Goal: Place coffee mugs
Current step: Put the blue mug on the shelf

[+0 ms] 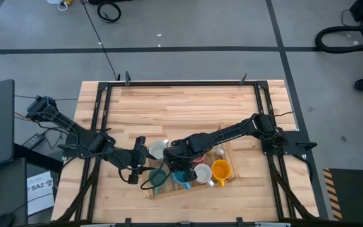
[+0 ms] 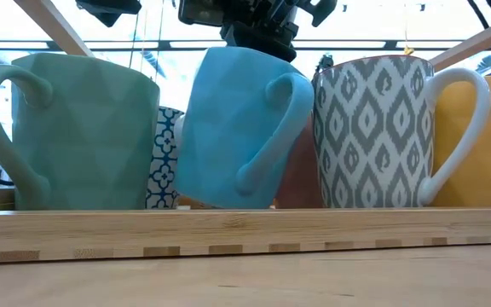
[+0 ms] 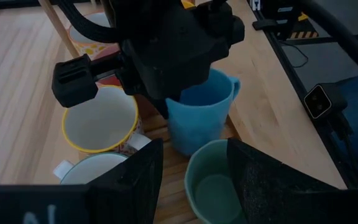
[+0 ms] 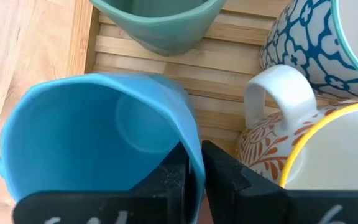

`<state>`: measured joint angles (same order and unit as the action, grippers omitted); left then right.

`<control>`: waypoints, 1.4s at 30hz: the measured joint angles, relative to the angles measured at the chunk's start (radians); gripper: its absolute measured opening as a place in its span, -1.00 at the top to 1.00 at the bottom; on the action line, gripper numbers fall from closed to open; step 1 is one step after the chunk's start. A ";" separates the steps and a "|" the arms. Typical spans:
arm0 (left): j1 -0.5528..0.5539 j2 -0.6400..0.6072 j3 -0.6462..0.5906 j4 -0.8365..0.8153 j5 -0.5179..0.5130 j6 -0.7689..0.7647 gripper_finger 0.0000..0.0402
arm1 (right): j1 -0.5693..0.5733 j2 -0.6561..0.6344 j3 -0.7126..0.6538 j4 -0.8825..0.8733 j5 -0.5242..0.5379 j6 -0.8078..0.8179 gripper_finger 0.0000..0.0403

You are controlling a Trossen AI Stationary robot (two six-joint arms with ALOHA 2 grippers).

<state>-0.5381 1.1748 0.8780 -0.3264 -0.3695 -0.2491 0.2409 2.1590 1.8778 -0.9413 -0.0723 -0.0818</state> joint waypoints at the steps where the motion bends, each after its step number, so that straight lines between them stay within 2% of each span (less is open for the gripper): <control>1: 0.000 0.000 0.000 0.000 0.000 0.000 0.08 | 0.000 0.000 0.000 0.000 0.000 0.000 0.75; 27: 0.000 0.000 0.000 0.000 0.000 -0.001 0.08 | 0.000 -0.001 0.000 -0.001 -0.003 0.000 0.17; 42: 0.000 0.000 0.000 0.001 0.000 -0.002 0.08 | 0.000 -0.001 0.000 0.001 -0.002 -0.004 0.13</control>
<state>-0.5378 1.1744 0.8780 -0.3257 -0.3695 -0.2508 0.2409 2.1578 1.8778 -0.9399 -0.0739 -0.0853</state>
